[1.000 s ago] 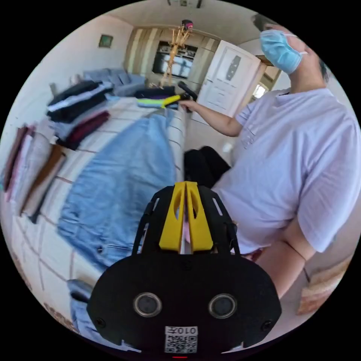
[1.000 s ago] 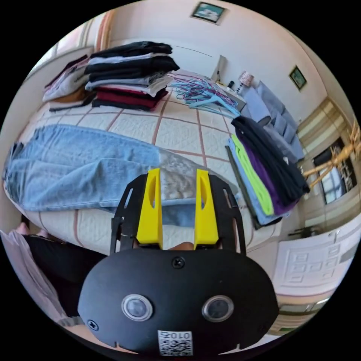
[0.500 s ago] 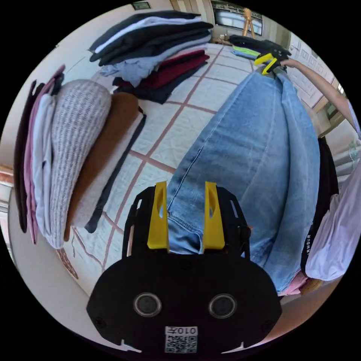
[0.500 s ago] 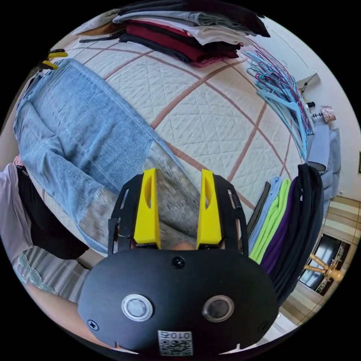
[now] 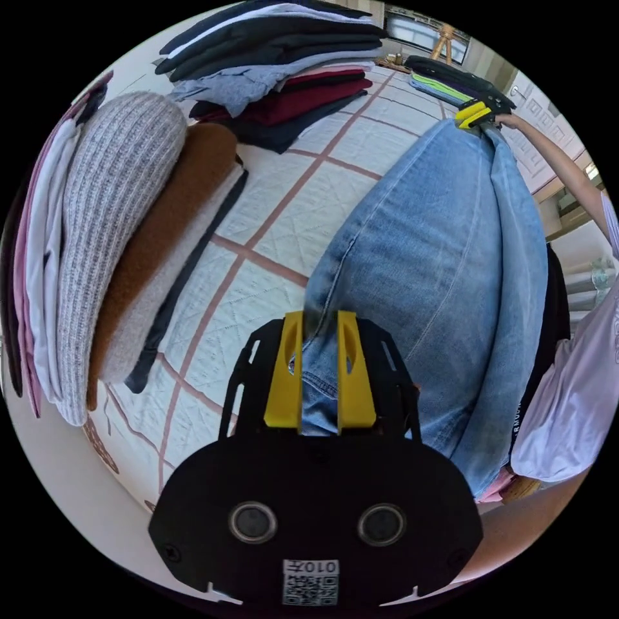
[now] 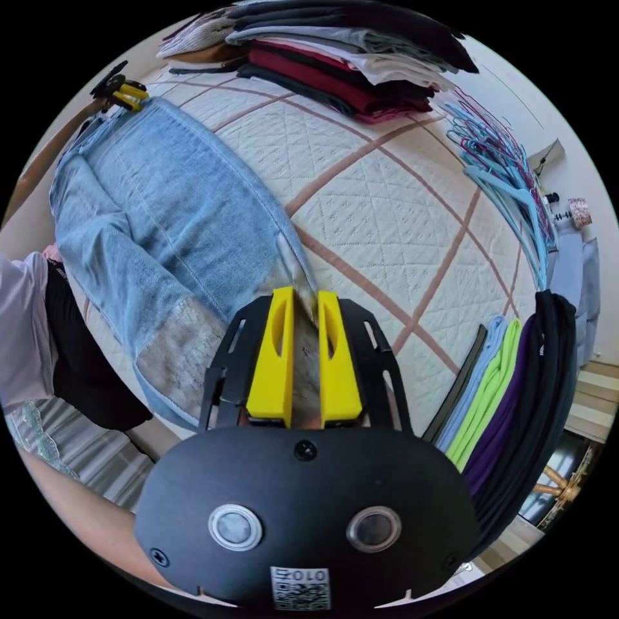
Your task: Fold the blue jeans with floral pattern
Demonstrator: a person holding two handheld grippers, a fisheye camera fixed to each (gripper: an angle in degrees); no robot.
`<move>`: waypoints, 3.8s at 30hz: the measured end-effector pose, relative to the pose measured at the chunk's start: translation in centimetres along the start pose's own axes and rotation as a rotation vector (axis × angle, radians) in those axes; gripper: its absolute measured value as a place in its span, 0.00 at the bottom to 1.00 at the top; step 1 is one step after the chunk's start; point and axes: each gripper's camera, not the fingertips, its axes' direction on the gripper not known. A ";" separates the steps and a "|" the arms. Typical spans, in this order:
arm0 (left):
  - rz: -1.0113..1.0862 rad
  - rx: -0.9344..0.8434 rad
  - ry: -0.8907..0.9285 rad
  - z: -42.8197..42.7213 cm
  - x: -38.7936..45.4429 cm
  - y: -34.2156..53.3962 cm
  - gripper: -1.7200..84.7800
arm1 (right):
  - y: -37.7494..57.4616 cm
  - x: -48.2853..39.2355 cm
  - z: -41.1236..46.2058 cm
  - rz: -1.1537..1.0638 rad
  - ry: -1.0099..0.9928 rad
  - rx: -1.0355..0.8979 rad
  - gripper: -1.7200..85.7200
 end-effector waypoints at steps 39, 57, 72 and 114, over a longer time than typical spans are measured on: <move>-0.119 0.119 -0.154 -12.9 29.6 18.4 0.16 | 26.8 5.8 5.8 1.284 -0.516 0.405 0.13; -0.019 0.086 -0.071 -19.4 26.4 21.8 0.05 | 50.9 -7.2 8.7 1.203 -0.660 0.591 0.04; 0.036 -0.021 0.007 -15.4 28.4 22.3 0.05 | 50.9 -10.8 9.7 1.241 -0.589 0.568 0.04; 0.057 0.378 0.162 -15.4 19.7 2.4 0.17 | 19.1 -24.1 7.5 0.649 -0.349 0.293 0.05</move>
